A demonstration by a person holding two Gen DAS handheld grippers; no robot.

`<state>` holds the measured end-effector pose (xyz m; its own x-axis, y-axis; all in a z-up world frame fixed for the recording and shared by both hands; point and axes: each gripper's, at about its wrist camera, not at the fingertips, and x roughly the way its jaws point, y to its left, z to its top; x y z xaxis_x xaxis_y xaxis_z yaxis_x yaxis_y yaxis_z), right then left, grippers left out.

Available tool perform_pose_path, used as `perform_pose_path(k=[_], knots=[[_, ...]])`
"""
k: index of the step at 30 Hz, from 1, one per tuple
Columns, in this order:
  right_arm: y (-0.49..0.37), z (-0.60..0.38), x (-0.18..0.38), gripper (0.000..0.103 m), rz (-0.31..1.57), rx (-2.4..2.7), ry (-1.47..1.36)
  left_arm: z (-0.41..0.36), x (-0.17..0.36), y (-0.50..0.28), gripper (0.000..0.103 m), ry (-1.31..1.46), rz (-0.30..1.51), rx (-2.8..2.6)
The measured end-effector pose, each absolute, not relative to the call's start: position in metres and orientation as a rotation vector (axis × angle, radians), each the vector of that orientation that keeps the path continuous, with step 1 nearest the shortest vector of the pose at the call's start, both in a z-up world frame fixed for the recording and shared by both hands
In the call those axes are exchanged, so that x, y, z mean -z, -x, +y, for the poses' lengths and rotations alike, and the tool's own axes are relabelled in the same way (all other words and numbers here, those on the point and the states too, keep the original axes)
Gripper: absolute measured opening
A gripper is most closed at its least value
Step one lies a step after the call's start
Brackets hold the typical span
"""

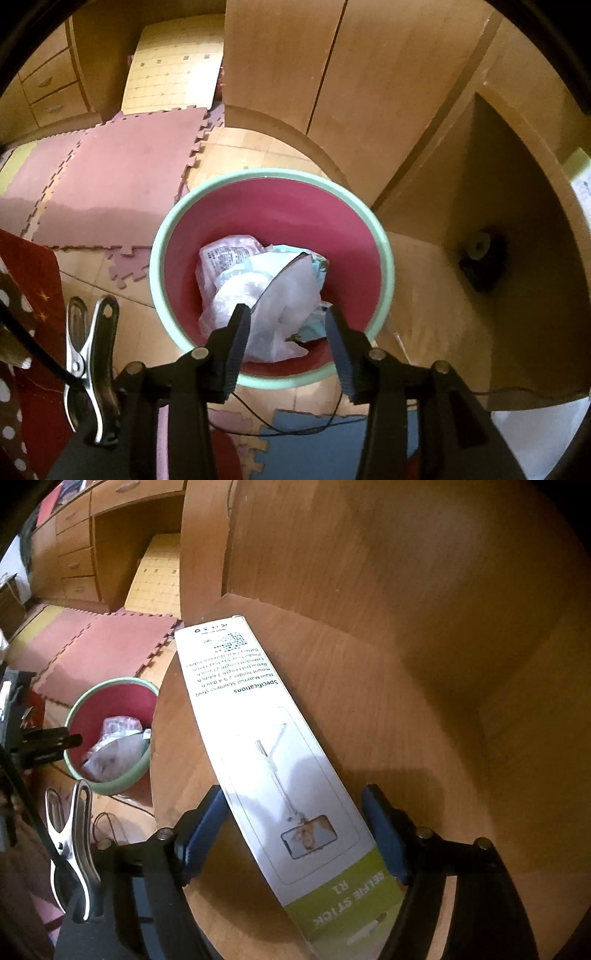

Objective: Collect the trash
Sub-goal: 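Open the left tool to drop the grey tissue into the red bin, then carry the white-green box over the red bin with the right tool and release it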

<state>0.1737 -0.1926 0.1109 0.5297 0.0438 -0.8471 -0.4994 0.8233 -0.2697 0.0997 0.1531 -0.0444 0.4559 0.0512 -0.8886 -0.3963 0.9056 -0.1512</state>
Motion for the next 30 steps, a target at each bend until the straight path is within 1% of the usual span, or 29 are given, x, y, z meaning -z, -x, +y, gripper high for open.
perform_pose_path(k=[4,8,13,18,23,30], knots=[[-0.169,-0.185,-0.121,0.058,0.953,-0.354,0.483,0.156,0.034,-0.092,0.045,0.382,1.060,-0.270],[-0.162,-0.160,-0.133,0.053,0.911,-0.397,0.439,0.162,0.024,-0.083,0.048,0.386,1.042,-0.270],[-0.146,-0.113,-0.147,0.051,0.851,-0.493,0.406,0.176,0.016,-0.071,0.050,0.405,1.024,-0.295],[-0.137,-0.058,-0.141,0.049,0.849,-0.583,0.391,0.192,0.017,-0.063,0.050,0.418,1.030,-0.323],[-0.133,-0.009,-0.112,0.050,0.889,-0.629,0.407,0.208,0.021,-0.057,0.050,0.447,1.039,-0.343],[-0.145,0.036,-0.048,0.050,0.994,-0.604,0.446,0.220,0.026,-0.052,0.050,0.474,1.044,-0.358]])
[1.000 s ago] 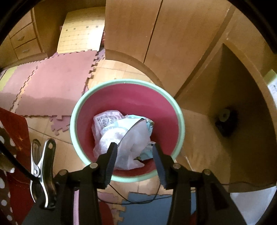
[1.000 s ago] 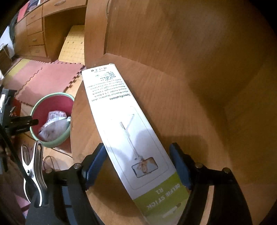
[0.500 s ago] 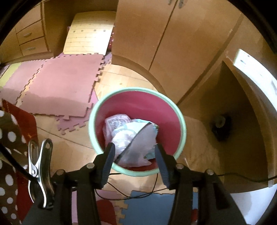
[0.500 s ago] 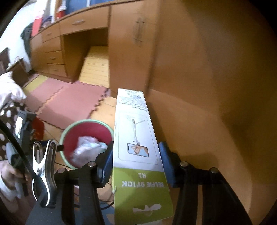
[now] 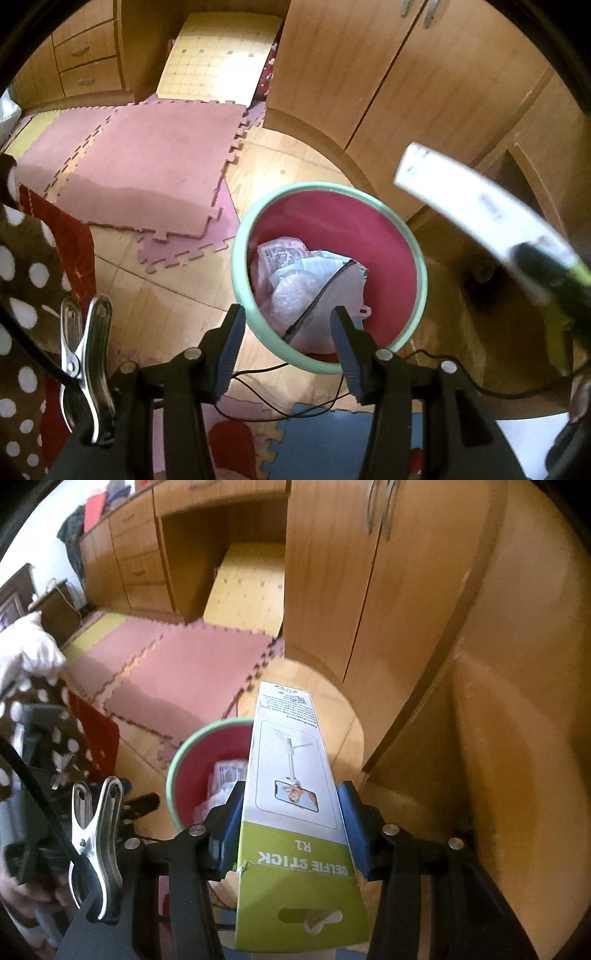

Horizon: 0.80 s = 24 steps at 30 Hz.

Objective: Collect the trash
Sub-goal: 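Carry the white-green box over the red bin with the right tool and release it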

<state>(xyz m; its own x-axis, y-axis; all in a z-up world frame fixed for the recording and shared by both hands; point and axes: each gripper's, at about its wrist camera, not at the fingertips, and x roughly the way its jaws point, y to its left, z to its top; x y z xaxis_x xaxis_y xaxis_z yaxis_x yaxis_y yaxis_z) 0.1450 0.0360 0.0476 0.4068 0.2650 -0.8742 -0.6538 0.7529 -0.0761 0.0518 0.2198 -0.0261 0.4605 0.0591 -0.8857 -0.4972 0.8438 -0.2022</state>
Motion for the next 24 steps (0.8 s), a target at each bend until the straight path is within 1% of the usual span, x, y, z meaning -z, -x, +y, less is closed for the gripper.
perform_pose_path(k=[3,13,24], knots=[[-0.151,0.049,-0.019,0.050,1.041,-0.588,0.477,0.224,0.028,-0.050,0.050,0.480,1.050,-0.364],[-0.183,0.064,0.061,0.050,1.176,-0.518,0.435,0.231,0.029,-0.049,0.050,0.494,1.053,-0.368],[-0.201,0.103,0.136,0.050,1.243,-0.487,0.446,0.233,0.033,-0.052,0.050,0.497,1.059,-0.371]])
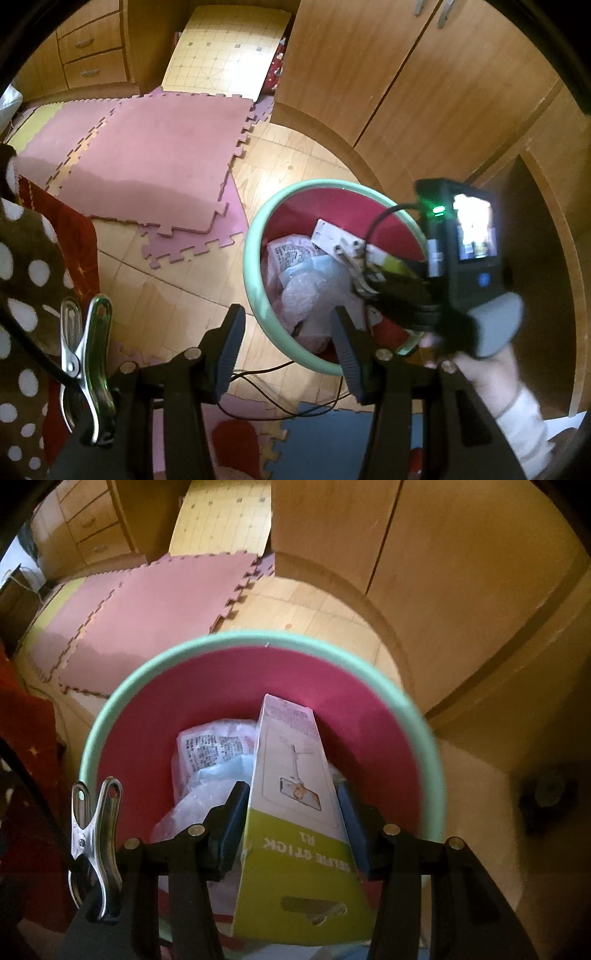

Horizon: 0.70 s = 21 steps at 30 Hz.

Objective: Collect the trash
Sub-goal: 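Carry the white-green box over the red bin with the right tool and release it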

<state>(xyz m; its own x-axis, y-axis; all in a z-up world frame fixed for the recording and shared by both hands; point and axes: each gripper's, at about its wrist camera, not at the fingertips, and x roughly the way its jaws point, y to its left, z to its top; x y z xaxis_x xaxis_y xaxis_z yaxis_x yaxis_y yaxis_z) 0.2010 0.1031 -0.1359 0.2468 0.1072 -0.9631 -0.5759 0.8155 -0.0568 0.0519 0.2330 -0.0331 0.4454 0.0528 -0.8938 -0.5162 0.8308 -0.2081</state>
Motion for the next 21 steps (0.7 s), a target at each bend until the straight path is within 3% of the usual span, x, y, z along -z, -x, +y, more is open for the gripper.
perform_pose_path(k=[7,9,11,13,21], knots=[[-0.200,0.108,0.167,0.055,1.291,-0.499,0.418,0.232,0.034,-0.053,0.050,0.502,1.061,-0.365],[-0.200,0.105,0.172,0.060,1.313,-0.504,0.405,0.230,0.034,-0.053,0.050,0.498,1.065,-0.356],[-0.200,0.101,0.172,0.072,1.325,-0.511,0.371,0.228,0.033,-0.052,0.050,0.495,1.061,-0.350],[-0.199,0.097,0.165,0.075,1.314,-0.511,0.344,0.228,0.031,-0.052,0.050,0.494,1.055,-0.349],[-0.192,0.076,0.112,0.075,1.231,-0.520,0.237,0.224,0.022,-0.049,0.050,0.505,1.032,-0.334]])
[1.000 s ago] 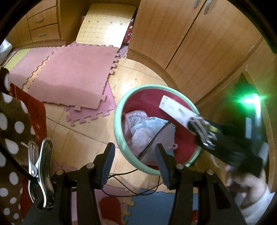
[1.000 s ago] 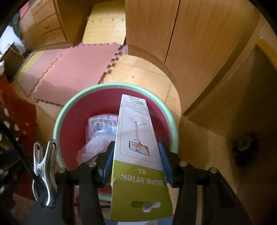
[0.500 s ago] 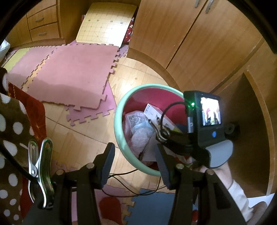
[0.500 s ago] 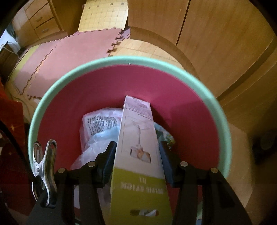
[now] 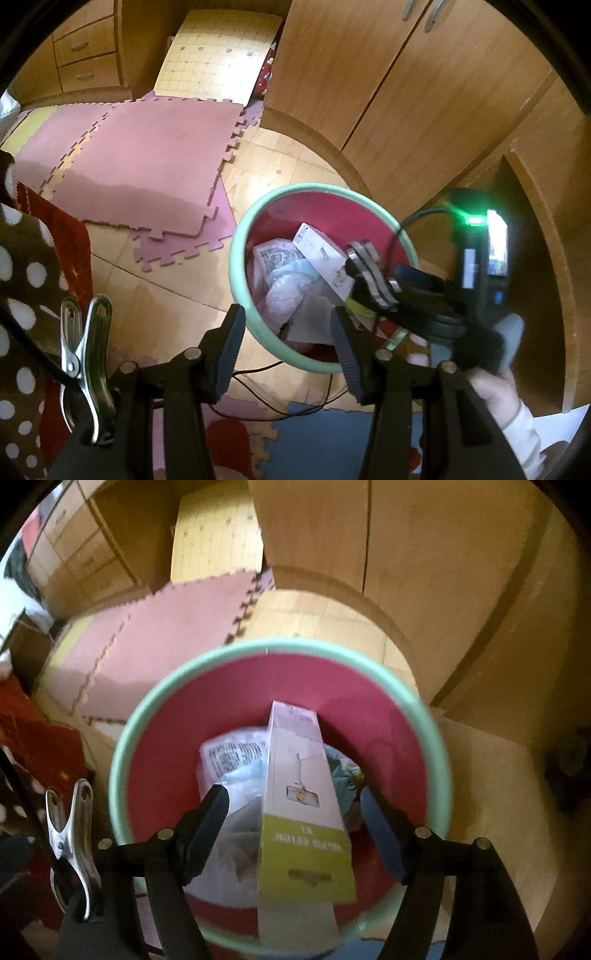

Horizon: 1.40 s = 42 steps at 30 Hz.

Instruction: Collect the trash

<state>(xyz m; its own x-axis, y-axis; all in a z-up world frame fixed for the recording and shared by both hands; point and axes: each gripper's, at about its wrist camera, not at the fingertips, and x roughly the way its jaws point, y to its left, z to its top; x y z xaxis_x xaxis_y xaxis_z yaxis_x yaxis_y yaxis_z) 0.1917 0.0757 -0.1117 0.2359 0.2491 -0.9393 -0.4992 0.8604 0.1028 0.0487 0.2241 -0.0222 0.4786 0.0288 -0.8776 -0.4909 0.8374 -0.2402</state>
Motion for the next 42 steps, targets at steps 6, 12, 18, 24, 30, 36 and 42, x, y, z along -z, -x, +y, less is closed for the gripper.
perform_pose_path(k=[6,12,18,24,30,36,42], knots=[[-0.183,0.051,0.068,0.075,1.188,-0.534,0.144,0.217,0.013,-0.046,0.050,0.497,1.014,-0.320],[-0.164,0.037,0.028,0.075,1.130,-0.556,0.154,0.207,0.004,-0.046,0.050,0.465,0.999,-0.311],[-0.142,0.015,-0.014,0.075,1.066,-0.562,0.148,0.198,-0.004,-0.044,0.050,0.434,0.983,-0.305],[-0.116,-0.003,-0.046,0.075,1.028,-0.565,0.131,0.184,-0.011,-0.044,0.050,0.389,0.974,-0.277],[-0.081,-0.024,-0.063,0.075,0.974,-0.533,0.124,0.170,-0.011,-0.041,0.050,0.343,0.985,-0.261],[-0.067,-0.033,-0.053,0.075,0.921,-0.527,0.139,0.167,-0.008,-0.041,0.050,0.332,0.973,-0.286],[-0.077,-0.039,-0.025,0.075,0.967,-0.503,0.122,0.162,0.012,-0.047,0.050,0.309,1.017,-0.316]])
